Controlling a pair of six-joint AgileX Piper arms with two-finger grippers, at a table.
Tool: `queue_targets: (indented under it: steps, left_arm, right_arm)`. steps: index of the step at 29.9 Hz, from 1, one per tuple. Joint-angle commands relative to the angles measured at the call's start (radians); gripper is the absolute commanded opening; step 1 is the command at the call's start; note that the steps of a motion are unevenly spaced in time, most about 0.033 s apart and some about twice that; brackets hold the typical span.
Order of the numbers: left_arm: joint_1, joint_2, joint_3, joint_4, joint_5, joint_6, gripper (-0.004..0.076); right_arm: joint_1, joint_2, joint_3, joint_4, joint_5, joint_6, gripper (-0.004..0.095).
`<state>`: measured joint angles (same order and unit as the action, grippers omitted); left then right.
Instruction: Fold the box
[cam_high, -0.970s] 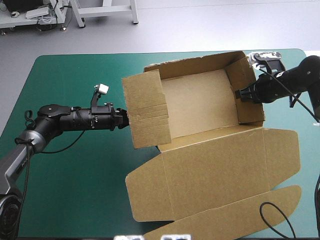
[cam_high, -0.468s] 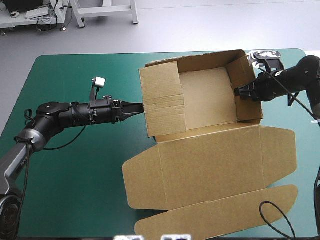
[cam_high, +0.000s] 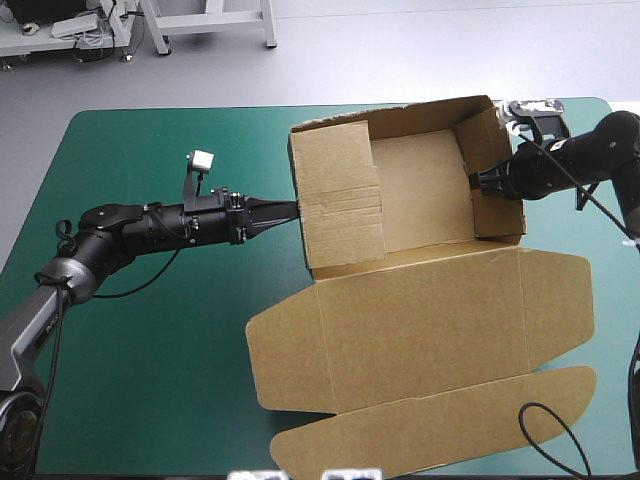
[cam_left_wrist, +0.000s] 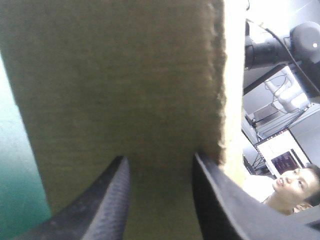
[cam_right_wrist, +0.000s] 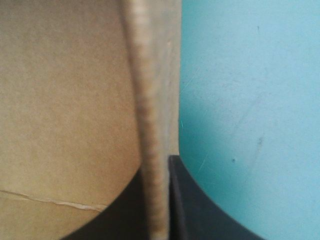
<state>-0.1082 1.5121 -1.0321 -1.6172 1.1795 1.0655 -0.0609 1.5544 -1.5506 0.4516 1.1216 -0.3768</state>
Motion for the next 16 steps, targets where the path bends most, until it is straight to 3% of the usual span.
queue_targets:
  steps: [1, 8, 16]
  left_arm:
    - [-0.027, -0.042, -0.033, -0.112, 0.117, 0.012, 0.0316]
    - [-0.056, -0.042, -0.087, -0.106, 0.117, 0.015, 0.0445]
    - [-0.058, -0.042, -0.266, 0.098, 0.073, -0.151, 0.0456]
  right_arm:
    - [-0.002, -0.036, -0.026, 0.053, -0.051, 0.008, -0.0018]
    - [-0.002, -0.036, -0.026, 0.053, -0.06, 0.008, -0.0018]
    - [0.015, -0.036, -0.026, 0.073, -0.079, 0.037, -0.0017]
